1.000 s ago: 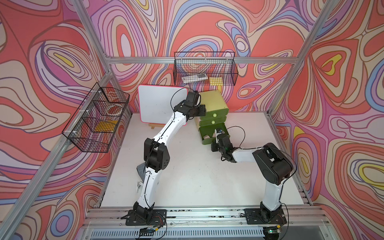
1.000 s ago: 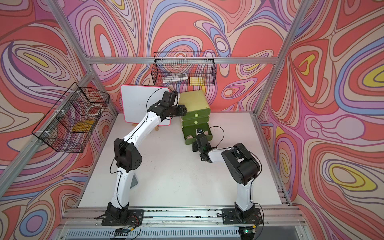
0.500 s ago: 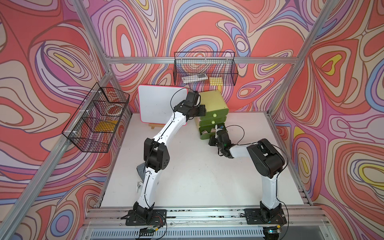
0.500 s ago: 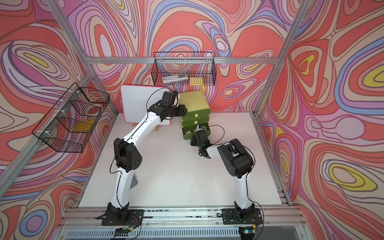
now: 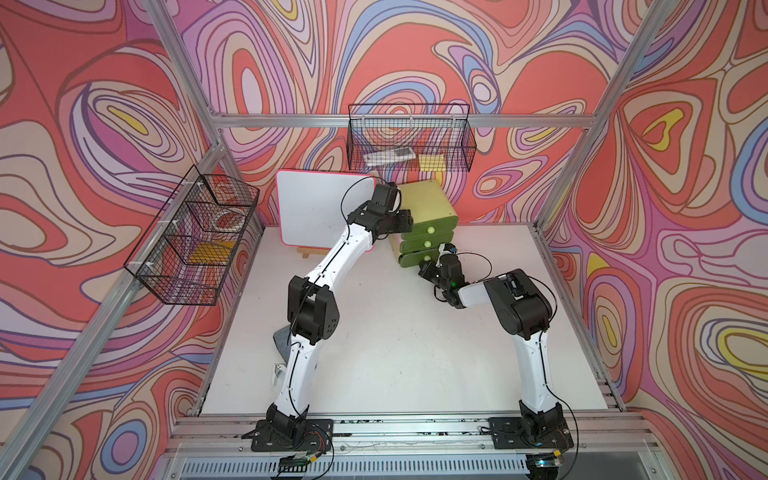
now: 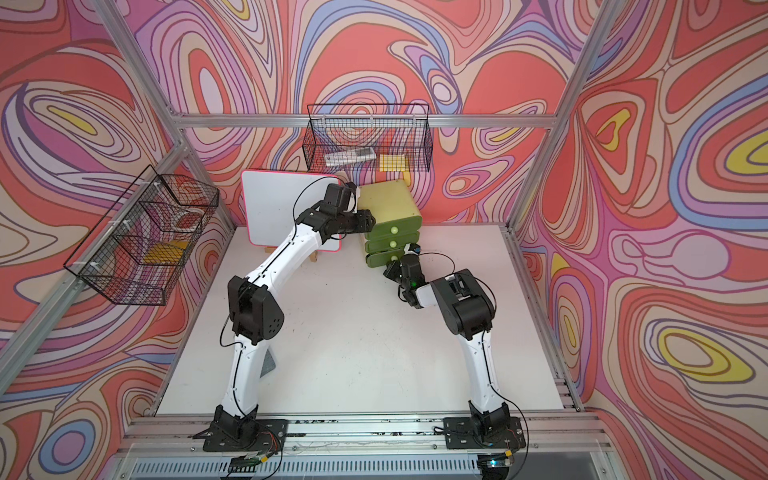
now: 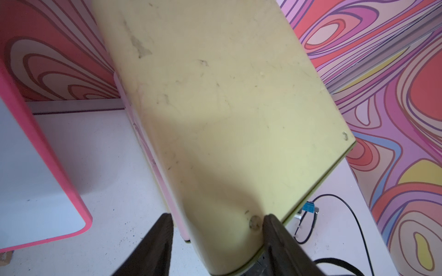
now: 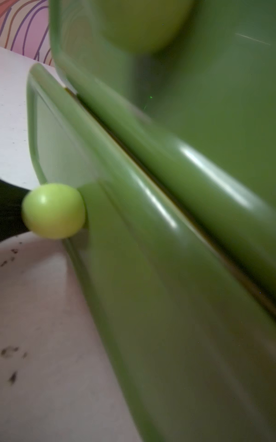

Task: Place the plugs into the drawer by color
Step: Close the drawer in the storage box, then reset both arms

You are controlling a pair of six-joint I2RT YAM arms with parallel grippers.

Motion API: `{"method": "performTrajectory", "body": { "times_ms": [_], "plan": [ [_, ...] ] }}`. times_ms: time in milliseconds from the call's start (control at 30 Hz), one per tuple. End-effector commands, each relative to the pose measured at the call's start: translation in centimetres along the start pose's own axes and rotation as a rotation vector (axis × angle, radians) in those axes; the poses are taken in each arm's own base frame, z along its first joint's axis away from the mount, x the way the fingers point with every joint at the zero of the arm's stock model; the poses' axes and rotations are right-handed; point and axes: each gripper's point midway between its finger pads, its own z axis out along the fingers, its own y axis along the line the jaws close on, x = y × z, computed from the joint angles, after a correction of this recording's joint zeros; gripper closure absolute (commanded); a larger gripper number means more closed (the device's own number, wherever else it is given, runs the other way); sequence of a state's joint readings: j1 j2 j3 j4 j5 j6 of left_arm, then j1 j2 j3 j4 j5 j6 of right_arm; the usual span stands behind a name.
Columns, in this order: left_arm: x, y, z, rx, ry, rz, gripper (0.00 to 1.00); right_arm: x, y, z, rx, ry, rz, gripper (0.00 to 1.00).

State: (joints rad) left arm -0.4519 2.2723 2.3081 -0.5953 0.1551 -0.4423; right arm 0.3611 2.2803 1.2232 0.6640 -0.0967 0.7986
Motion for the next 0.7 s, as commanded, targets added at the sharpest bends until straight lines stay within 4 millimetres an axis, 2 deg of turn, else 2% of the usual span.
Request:
{"method": "performTrajectory", "body": {
  "times_ms": [0,200,233,300,333,400,433,467,500,567,633,667],
  "plan": [
    [3.0,1.4,1.0,-0.043,0.098,-0.005,0.41,-1.6,1.1,0.9,-0.067,-0.049,0.089,0.97],
    [2.8,1.2,0.8,-0.045,0.092,0.003,0.41,-1.7,1.7,1.6,-0.115,-0.046,0.129,0.96],
    [2.6,1.1,0.5,-0.043,0.086,0.004,0.41,-1.7,2.0,1.3,-0.132,-0.042,0.127,0.96],
    [1.5,0.2,-1.2,-0.029,0.057,0.006,0.39,-1.6,3.3,-0.7,-0.179,-0.023,0.122,0.92],
    [0.9,-0.4,-2.4,-0.019,0.040,0.014,0.37,-1.7,3.9,-2.1,-0.193,-0.023,0.114,0.90],
    [-0.6,-1.0,-6.2,-0.019,-0.028,0.030,0.28,-2.7,5.6,-6.4,-0.198,-0.042,0.048,0.77],
    [-1.0,-1.3,-8.0,-0.014,-0.064,0.040,0.20,-2.9,5.9,-8.1,-0.175,-0.036,0.007,0.71],
    [-1.3,-1.5,-10.2,-0.010,-0.113,0.051,0.08,-3.4,6.5,-10.4,-0.160,-0.040,-0.042,0.63],
    [-1.3,-1.6,-11.9,-0.006,-0.149,0.067,0.01,-3.5,6.6,-12.1,-0.139,-0.040,-0.084,0.58],
    [-0.8,-0.6,-16.0,-0.039,-0.241,0.093,0.01,-4.5,6.7,-17.0,-0.064,-0.059,-0.189,0.48],
    [0.4,0.2,-19.1,-0.043,-0.346,0.140,0.01,-5.7,5.4,-21.1,0.066,-0.112,-0.287,0.21],
    [1.7,1.0,-20.3,-0.056,-0.389,0.168,0.01,-6.3,4.5,-23.2,0.128,-0.152,-0.384,0.17]
  ]
}}
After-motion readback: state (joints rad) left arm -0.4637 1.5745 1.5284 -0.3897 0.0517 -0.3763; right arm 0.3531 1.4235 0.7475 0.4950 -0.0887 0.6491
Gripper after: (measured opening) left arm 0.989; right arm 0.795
